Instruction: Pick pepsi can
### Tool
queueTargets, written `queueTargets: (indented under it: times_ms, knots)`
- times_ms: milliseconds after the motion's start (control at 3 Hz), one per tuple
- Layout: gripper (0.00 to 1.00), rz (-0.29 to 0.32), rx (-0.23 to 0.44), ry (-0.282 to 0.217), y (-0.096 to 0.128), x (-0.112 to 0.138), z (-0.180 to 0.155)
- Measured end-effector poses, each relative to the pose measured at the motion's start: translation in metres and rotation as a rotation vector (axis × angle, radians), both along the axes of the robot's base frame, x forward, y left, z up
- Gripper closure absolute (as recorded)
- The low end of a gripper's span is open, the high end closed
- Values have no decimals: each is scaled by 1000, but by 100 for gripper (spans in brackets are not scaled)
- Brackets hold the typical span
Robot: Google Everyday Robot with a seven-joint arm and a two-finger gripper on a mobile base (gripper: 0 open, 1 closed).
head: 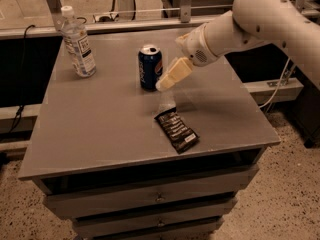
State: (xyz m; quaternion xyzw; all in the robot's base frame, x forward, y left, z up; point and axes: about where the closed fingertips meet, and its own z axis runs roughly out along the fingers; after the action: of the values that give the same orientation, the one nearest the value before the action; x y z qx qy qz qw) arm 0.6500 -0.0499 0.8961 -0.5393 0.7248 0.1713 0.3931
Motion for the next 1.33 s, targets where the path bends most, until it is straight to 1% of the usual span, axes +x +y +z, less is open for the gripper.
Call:
queueTargets:
  times_ms: [333,667,1000,1333]
  knots:
    - [0,20,147,19,38,15,-9]
    - [17,43,245,64,66,15,-18]
    - [41,51,309,102,80,12,-26]
    - [64,58,358,107,78,8,-19]
